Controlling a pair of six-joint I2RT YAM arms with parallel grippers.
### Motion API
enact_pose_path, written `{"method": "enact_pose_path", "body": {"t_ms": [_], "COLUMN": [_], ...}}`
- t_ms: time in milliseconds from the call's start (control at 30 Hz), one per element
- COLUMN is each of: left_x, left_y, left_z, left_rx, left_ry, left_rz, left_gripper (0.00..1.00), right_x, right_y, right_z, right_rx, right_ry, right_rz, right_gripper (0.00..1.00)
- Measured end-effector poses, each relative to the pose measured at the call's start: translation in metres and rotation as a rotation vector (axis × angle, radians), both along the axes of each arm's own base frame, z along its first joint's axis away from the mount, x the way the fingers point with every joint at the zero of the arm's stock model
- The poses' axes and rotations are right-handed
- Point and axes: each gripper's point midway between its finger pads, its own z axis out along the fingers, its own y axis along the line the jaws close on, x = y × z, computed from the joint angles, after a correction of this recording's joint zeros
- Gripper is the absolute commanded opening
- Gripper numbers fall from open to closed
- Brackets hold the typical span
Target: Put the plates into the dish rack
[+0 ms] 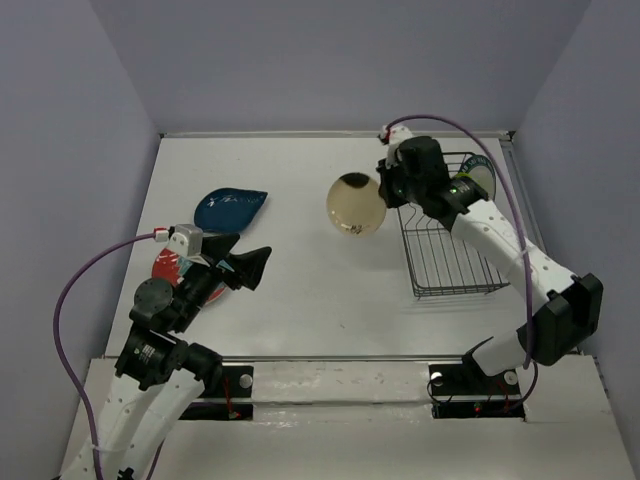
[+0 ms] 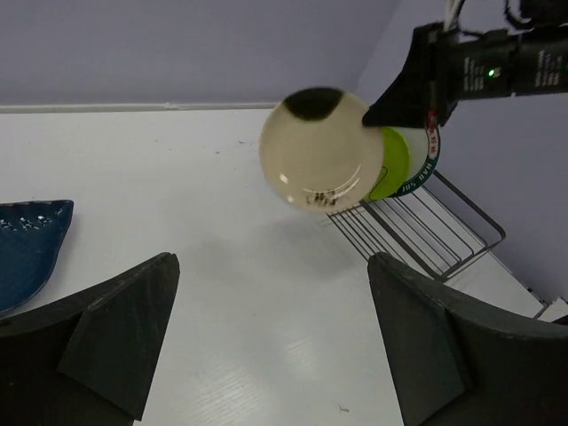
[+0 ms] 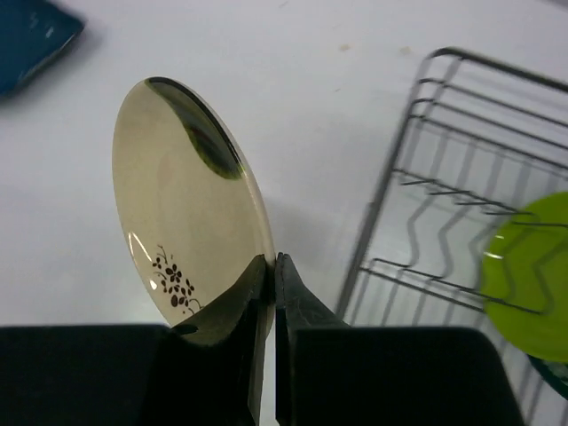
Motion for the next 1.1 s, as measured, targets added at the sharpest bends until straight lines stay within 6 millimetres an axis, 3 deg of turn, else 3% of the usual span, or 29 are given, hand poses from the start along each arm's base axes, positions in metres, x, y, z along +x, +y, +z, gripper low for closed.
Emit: {"method": "enact_pose_path", "body": {"t_ms": [33,67,100,200,267,367,500,633,967,1100], "left_x": [-0.001,-0.001,-0.002,-0.005,-0.009,-0.014,-0.019,-0.022,-0.025,-0.026], "left_y": [0.000,0.000,-0.001,-0.002,-0.002,-0.003,-0.005,-0.008,-0.011,-0.012], "left_z": [0.000,0.001,0.001,0.004,0.007,0.010,0.013,0.014,0.014,0.014], "left_rx": [-0.001,-0.001,-0.002,-0.006,-0.013,-0.020,-0.026,-0.029,-0.031,-0.031], "left_ry": [-0.002,-0.003,-0.005,-0.016,-0.028,-0.044,-0.054,-0.059,-0.059,-0.058], "left_rz": [-0.002,-0.005,-0.009,-0.019,-0.030,-0.044,-0.063,-0.079,-0.098,-0.102], "left_gripper": [0.99,0.99,0.99,0.99,0.99,0.99,0.99,0.99,0.99,0.99], "right_x": [0.006,0.018,0.022,0.039,0.040,0.040,0.045,0.049,0.051,0.051], "right_y": [-0.012,-0.041,-0.053,-0.124,-0.157,-0.201,-0.237,-0.248,-0.248,-0.246], "right_z": [0.014,0.038,0.047,0.090,0.093,0.083,0.058,0.041,0.007,-0.016], "right_rx": [-0.001,-0.018,-0.028,-0.110,-0.187,-0.331,-0.484,-0.556,-0.622,-0.653], "right_ry": [-0.041,-0.112,-0.138,-0.276,-0.298,-0.280,-0.220,-0.177,-0.112,-0.065], "right_rz": [-0.053,-0.177,-0.226,-0.533,-0.669,-0.823,-0.937,-0.963,-0.938,-0.905], "right_gripper": [0.07,0.07,0.07,0.07,0.07,0.07,0.07,0.07,0.07,0.07]}}
